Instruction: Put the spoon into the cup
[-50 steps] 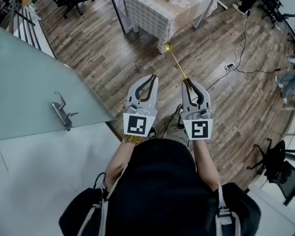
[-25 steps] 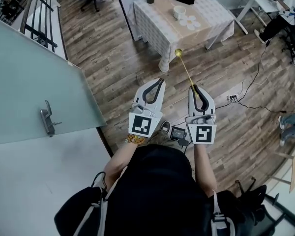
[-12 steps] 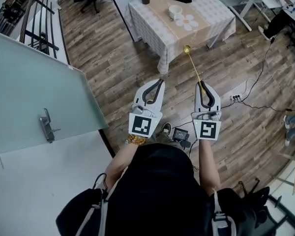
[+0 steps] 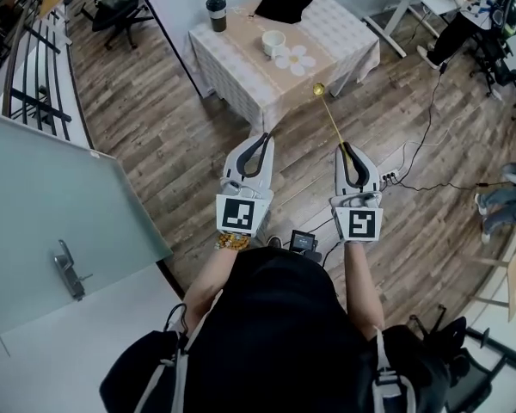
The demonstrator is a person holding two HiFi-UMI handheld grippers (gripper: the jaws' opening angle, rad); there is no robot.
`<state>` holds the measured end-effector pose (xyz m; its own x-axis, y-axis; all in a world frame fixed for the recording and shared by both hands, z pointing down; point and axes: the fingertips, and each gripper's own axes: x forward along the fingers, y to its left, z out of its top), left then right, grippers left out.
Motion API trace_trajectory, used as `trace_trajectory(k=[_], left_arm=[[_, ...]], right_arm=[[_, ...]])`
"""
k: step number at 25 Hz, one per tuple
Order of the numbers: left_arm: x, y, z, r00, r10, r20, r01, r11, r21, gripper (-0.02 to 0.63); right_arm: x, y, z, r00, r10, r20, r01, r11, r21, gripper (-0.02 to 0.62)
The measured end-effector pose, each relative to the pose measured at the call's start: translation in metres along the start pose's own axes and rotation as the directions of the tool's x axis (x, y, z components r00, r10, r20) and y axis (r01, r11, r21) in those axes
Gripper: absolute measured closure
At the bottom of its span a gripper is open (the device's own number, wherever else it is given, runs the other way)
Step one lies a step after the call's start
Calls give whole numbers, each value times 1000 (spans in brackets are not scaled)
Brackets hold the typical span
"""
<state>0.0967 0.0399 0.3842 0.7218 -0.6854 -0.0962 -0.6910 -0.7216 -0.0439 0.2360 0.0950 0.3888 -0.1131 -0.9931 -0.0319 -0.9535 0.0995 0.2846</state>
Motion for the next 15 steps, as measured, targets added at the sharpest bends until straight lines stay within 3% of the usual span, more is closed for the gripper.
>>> trace_trajectory(k=[5, 10, 15], left_arm=[[41, 44, 2, 999, -16, 31, 16, 1000, 23, 581], [77, 98, -5, 1000, -6, 30, 6, 1000, -17, 581], [95, 134, -13, 997, -4, 71, 6, 999, -39, 581]], right_arm=[[53, -6, 5, 999, 25, -32, -27, 998, -62, 560], [106, -9, -3, 991, 48, -126, -58, 995, -79, 560], [146, 0, -15, 987, 38, -155, -38, 999, 4, 560]])
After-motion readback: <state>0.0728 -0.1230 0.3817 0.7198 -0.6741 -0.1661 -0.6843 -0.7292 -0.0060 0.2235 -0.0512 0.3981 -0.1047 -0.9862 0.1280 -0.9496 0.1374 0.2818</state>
